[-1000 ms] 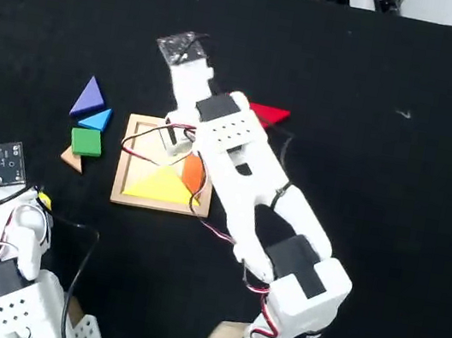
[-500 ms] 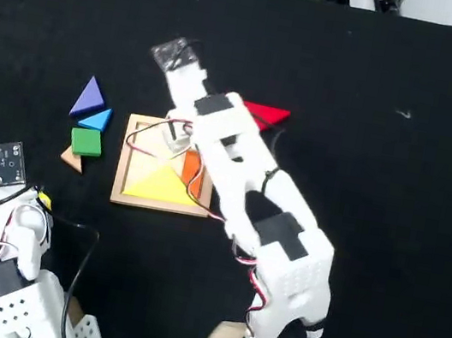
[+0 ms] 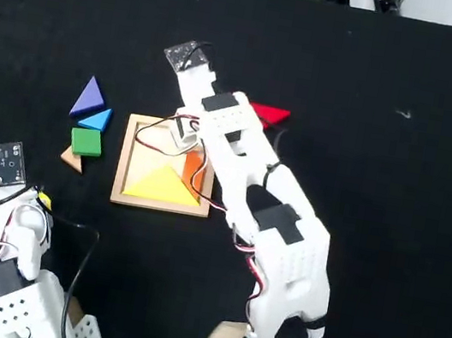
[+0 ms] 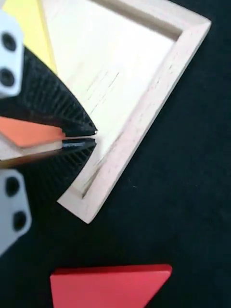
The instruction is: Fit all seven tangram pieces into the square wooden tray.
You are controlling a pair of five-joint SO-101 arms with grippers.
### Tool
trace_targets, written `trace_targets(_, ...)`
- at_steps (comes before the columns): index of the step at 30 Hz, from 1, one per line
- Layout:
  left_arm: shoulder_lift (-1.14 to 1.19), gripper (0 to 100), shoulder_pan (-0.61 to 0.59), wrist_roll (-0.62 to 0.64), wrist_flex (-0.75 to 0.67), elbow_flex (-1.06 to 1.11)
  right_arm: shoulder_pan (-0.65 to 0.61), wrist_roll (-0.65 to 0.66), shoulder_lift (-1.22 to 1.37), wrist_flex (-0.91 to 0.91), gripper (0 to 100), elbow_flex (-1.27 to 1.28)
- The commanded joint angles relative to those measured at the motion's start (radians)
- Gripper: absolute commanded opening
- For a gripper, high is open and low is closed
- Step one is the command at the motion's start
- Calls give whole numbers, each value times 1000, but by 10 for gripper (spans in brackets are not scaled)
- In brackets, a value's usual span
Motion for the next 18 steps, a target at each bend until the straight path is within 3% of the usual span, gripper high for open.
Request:
trace_targets(1,-6,160,5,-11,-17,7,20,9,-10,-15,14,-51)
trace_targets(18,-6,160,8,-11,-18,7,12,9,-16,100,14,-56)
